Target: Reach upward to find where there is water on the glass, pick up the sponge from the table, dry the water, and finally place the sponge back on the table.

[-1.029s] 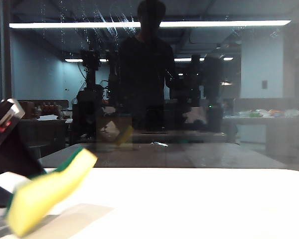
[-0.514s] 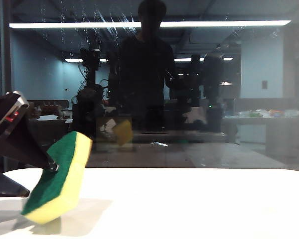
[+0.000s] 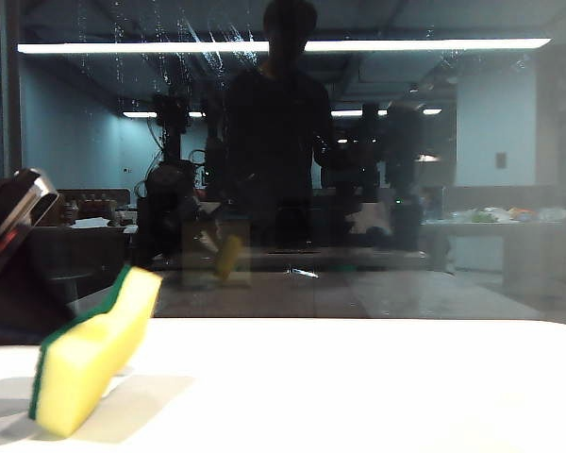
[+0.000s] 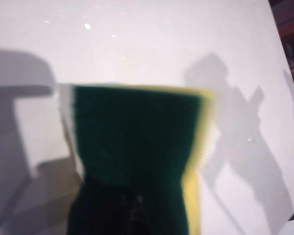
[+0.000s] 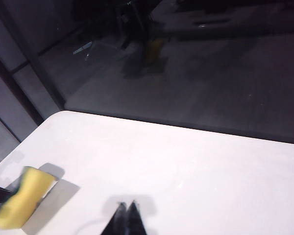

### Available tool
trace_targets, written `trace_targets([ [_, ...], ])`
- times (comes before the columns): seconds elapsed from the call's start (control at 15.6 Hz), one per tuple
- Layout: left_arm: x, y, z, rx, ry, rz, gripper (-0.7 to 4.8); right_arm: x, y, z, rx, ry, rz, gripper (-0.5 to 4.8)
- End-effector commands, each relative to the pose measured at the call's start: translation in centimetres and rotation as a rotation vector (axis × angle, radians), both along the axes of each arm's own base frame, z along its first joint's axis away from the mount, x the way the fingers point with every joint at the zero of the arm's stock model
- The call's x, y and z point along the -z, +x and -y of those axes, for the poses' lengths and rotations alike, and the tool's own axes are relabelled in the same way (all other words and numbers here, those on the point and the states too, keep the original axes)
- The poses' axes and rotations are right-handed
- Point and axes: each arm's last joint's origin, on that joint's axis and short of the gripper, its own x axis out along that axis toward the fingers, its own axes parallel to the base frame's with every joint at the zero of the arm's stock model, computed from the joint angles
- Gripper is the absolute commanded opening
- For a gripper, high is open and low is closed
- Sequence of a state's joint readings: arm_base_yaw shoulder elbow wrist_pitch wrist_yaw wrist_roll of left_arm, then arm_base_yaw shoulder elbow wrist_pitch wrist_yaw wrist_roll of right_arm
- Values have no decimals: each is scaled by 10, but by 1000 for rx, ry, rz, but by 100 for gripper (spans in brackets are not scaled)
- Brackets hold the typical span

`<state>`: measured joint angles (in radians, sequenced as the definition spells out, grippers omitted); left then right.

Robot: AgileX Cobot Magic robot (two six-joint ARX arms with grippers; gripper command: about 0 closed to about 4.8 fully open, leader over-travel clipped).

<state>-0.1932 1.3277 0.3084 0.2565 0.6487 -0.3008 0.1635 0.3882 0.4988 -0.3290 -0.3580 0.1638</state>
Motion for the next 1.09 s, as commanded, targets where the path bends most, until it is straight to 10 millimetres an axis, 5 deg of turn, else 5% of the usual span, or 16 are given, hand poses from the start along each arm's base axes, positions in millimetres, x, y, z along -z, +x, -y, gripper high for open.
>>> trace_targets([
  [0.06, -5, 0, 1, 23, -14, 34, 167, -3, 0, 0, 4, 5, 24, -1],
  [0.19, -7, 0, 1, 23, -16, 43, 257, -3, 0, 0, 4, 5, 24, -2],
  [0.71, -39, -4, -1, 10, -26, 230, 256, -8, 1, 1, 27, 9, 76, -1],
  [1.09, -75, -13, -10, -187, 164, 503, 237, -9, 2, 4, 133, -19, 94, -2],
])
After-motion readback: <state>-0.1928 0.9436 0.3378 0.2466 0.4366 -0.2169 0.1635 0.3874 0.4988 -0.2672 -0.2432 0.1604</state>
